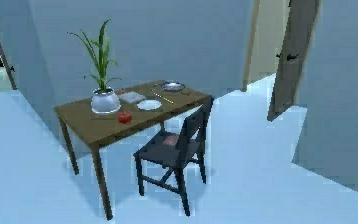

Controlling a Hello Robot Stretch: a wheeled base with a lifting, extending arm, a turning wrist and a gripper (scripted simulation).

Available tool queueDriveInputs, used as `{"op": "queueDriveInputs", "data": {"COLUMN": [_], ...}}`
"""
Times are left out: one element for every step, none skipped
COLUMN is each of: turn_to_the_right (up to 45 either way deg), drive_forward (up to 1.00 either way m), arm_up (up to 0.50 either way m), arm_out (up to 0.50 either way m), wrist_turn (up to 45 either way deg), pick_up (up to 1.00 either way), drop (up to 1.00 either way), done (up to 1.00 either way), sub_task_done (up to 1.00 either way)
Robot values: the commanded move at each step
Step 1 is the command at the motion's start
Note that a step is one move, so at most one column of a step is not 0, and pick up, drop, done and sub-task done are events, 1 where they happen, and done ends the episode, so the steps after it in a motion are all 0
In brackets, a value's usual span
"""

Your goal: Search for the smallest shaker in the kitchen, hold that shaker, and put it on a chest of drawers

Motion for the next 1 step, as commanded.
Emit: {"op": "queueDriveInputs", "data": {"turn_to_the_right": [-3.0], "drive_forward": [0.0], "arm_up": [0.0], "arm_out": [0.0], "wrist_turn": [0.0], "pick_up": [0.0], "drop": [0.0], "done": [0.0], "sub_task_done": [0.0]}}
